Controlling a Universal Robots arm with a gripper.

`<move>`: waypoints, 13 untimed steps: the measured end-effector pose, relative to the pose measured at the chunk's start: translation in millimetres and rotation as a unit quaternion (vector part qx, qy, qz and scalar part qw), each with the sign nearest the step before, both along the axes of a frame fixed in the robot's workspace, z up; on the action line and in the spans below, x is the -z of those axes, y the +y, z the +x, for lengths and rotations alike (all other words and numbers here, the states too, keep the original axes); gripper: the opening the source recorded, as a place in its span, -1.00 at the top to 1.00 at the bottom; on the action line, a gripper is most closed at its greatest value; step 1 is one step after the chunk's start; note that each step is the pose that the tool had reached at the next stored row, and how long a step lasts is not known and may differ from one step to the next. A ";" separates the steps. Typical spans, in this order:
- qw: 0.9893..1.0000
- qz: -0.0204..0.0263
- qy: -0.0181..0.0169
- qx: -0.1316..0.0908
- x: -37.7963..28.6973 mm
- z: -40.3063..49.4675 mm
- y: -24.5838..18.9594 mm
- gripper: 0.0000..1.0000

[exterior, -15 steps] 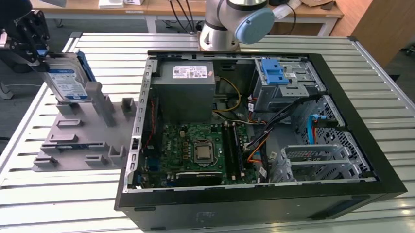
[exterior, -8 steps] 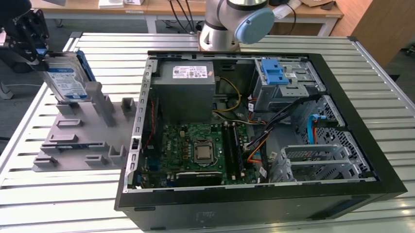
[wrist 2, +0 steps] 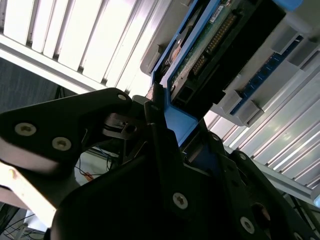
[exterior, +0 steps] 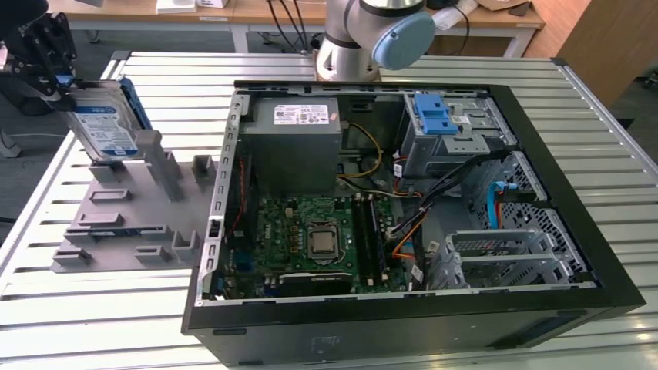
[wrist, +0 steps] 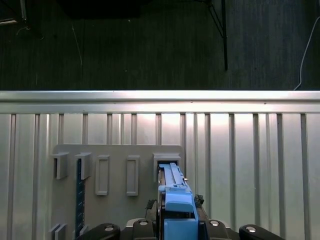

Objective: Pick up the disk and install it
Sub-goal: 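Pick up the disk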

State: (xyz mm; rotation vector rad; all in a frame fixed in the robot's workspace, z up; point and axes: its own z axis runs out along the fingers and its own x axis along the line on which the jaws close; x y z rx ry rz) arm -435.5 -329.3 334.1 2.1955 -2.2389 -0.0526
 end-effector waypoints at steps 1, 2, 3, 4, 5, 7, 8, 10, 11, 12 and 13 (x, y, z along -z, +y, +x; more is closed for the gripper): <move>1.000 0.000 0.000 0.000 -0.4 0.0 0.0 0.26; 1.000 0.000 0.000 0.000 -0.8 0.0 0.0 0.26; 1.000 0.000 0.000 0.000 -1.2 0.0 0.0 0.26; 1.000 0.000 0.000 0.000 -1.6 0.0 0.0 0.26; 1.000 0.000 0.000 0.000 -2.0 0.0 0.0 0.26; 1.000 0.000 0.000 0.000 -2.8 0.0 0.0 0.26; 1.000 0.000 0.000 0.000 -3.2 0.0 0.0 0.26; 1.000 0.000 0.000 0.000 -4.1 0.0 0.0 0.26; 1.000 0.000 0.000 0.000 -4.6 0.0 0.0 0.26; 1.000 0.000 0.000 0.000 -5.0 0.0 0.0 0.26; 1.000 0.000 0.000 0.000 -5.5 0.0 0.0 0.26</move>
